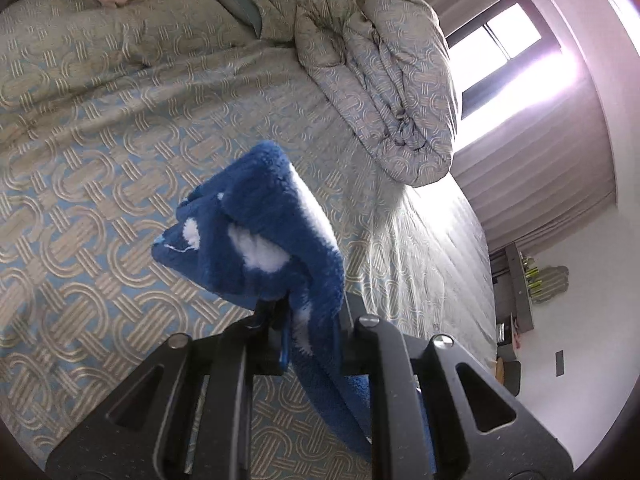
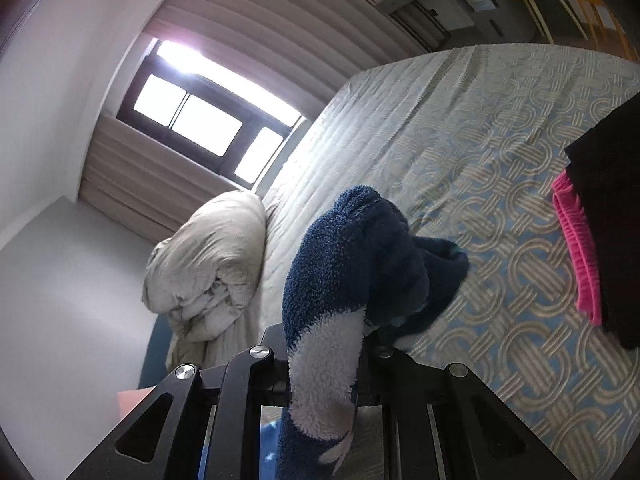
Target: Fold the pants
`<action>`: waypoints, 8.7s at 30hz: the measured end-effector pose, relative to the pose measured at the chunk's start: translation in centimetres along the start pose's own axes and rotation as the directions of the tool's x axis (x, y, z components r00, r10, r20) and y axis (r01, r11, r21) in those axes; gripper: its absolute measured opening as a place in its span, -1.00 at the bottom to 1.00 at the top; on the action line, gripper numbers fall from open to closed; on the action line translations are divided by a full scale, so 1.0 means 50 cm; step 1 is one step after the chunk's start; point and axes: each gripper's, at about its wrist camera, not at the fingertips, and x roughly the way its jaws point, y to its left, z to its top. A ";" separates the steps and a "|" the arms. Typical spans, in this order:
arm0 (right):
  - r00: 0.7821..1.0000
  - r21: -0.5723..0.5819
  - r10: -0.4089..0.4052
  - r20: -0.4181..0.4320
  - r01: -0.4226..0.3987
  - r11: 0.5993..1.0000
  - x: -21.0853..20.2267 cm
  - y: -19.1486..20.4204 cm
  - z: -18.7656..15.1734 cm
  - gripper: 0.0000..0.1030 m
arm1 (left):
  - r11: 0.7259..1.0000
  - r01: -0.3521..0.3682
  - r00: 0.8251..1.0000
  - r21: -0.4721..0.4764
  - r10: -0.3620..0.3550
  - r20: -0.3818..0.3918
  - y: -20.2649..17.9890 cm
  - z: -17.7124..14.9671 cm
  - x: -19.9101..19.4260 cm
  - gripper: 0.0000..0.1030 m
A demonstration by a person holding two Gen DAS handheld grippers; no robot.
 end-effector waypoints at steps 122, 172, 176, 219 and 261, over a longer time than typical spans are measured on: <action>0.931 -0.658 -0.194 -0.308 -0.061 0.750 0.158 0.166 -0.888 -0.45 | 0.695 0.464 0.684 0.550 0.113 -0.720 -0.412 -0.593 0.219 0.07; 0.937 -0.187 -0.191 -0.293 0.140 0.972 0.332 0.050 -0.467 -0.16 | 0.869 0.467 0.731 0.162 -0.276 -0.623 -0.043 -0.437 0.109 0.35; 0.942 -0.171 -0.161 -0.294 0.114 0.979 0.300 0.037 -0.451 -0.16 | 0.848 0.425 0.818 0.317 -0.210 -0.535 -0.117 -0.386 0.081 0.37; 0.933 -0.585 -0.309 -0.185 0.148 0.797 0.395 0.170 -0.557 -0.81 | 0.815 0.085 0.965 0.573 0.077 -0.252 -0.178 -0.430 0.265 -0.37; 0.988 -0.271 -0.062 -0.143 0.022 0.962 -0.004 -0.043 -0.402 0.37 | 0.618 0.119 0.992 0.777 -0.037 -0.123 -0.394 -0.656 0.088 0.59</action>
